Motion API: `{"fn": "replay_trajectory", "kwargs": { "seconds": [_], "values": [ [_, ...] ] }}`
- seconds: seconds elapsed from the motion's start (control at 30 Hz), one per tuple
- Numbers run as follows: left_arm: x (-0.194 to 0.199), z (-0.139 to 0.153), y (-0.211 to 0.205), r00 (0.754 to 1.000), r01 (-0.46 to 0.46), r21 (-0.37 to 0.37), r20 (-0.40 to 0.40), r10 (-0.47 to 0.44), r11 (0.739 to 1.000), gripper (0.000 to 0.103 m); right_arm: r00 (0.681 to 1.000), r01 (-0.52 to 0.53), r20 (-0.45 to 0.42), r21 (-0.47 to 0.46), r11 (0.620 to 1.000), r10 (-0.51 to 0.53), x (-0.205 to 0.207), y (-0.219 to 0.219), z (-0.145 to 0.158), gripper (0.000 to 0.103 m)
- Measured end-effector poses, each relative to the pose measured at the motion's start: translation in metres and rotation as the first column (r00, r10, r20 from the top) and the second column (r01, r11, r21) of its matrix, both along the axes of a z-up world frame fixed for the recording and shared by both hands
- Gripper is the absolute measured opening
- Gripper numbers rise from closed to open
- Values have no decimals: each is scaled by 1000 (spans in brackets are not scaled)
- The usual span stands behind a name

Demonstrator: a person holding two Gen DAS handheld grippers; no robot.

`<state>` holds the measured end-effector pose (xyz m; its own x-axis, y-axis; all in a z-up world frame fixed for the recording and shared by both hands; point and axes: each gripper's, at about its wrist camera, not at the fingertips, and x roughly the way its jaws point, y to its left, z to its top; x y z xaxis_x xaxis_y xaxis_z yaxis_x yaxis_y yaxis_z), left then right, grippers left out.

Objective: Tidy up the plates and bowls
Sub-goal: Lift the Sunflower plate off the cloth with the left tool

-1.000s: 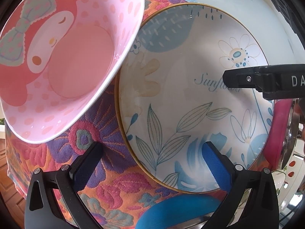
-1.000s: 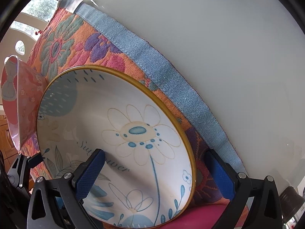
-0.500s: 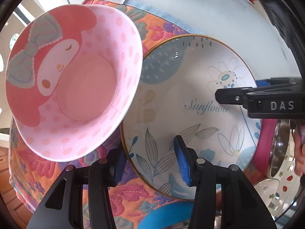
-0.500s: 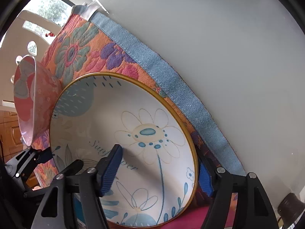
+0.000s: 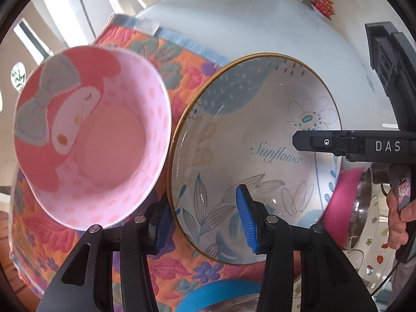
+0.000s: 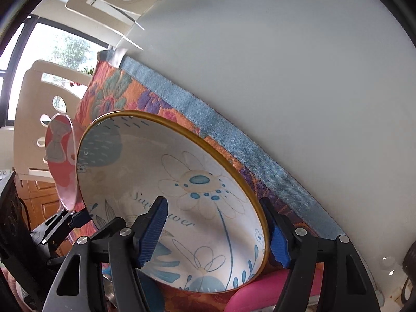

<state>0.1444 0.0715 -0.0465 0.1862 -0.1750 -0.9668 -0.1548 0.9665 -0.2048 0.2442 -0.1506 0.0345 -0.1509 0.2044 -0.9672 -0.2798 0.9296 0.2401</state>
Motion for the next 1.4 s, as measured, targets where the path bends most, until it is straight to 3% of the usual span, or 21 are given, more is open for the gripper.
{"fn": "replay_trajectory", "kwargs": {
  "seconds": [0.33, 1.03, 1.23, 1.4],
  "values": [
    [3, 38, -11, 997, 18, 21, 81, -20, 1000, 43, 998, 49, 41, 37, 998, -51, -3, -21, 31, 71],
    [-16, 78, 23, 984, 42, -12, 174, -39, 999, 43, 989, 74, 123, 33, 997, -78, -27, -16, 85, 71],
    [-28, 84, 40, 985, 30, -32, 173, -24, 999, 43, 989, 67, 133, 27, 997, -70, -38, -6, 99, 71],
    [-38, 89, 59, 985, 19, -39, 174, -12, 999, 43, 989, 46, 141, 21, 999, -49, -46, 27, 106, 71]
  ]
}}
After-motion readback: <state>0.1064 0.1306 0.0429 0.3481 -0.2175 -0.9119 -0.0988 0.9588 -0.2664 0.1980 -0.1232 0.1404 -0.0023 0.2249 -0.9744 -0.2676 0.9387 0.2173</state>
